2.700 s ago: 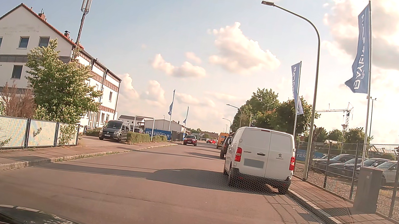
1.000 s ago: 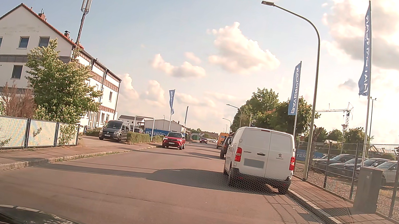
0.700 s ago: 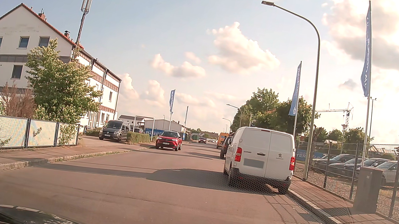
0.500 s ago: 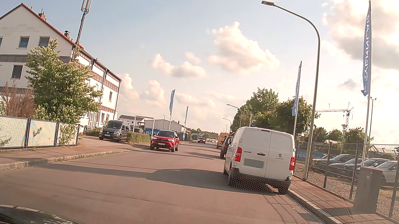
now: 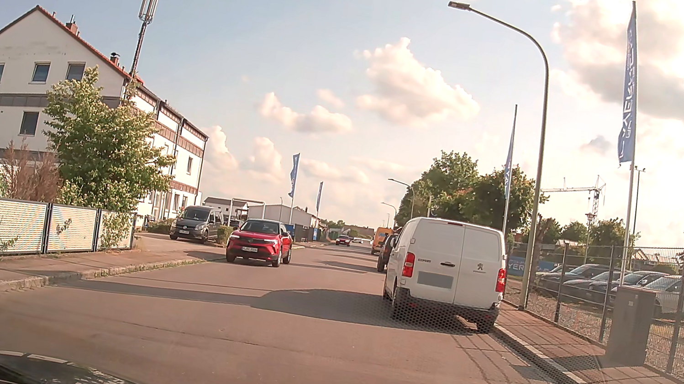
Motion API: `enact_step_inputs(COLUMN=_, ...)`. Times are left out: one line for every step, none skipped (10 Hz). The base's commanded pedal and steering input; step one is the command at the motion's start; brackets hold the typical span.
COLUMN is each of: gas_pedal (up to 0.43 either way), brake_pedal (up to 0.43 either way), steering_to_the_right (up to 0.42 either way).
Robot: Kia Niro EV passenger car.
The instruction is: Follow the waypoints while adhering to traffic rules and regulations
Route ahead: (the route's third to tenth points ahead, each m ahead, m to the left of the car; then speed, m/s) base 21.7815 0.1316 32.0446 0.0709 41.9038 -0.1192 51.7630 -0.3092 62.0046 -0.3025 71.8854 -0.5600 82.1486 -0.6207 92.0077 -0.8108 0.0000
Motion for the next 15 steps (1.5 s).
enact_step_inputs(gas_pedal=0.000, brake_pedal=0.183, steering_to_the_right=-0.006)
enact_step_inputs(gas_pedal=0.000, brake_pedal=0.183, steering_to_the_right=-0.006)
enact_step_inputs(gas_pedal=0.000, brake_pedal=0.183, steering_to_the_right=-0.006)
enact_step_inputs(gas_pedal=0.000, brake_pedal=0.183, steering_to_the_right=-0.006)
enact_step_inputs(gas_pedal=0.000, brake_pedal=0.183, steering_to_the_right=-0.006)
enact_step_inputs(gas_pedal=0.000, brake_pedal=0.189, steering_to_the_right=-0.006)
enact_step_inputs(gas_pedal=0.000, brake_pedal=0.183, steering_to_the_right=-0.006)
enact_step_inputs(gas_pedal=0.000, brake_pedal=0.183, steering_to_the_right=-0.005)
enact_step_inputs(gas_pedal=0.000, brake_pedal=0.183, steering_to_the_right=-0.005)
enact_step_inputs(gas_pedal=0.000, brake_pedal=0.183, steering_to_the_right=-0.005)
enact_step_inputs(gas_pedal=0.000, brake_pedal=0.183, steering_to_the_right=-0.005)
enact_step_inputs(gas_pedal=0.000, brake_pedal=0.189, steering_to_the_right=-0.005)
enact_step_inputs(gas_pedal=0.000, brake_pedal=0.183, steering_to_the_right=-0.005)
enact_step_inputs(gas_pedal=0.000, brake_pedal=0.183, steering_to_the_right=-0.005)
enact_step_inputs(gas_pedal=0.000, brake_pedal=0.183, steering_to_the_right=-0.005)
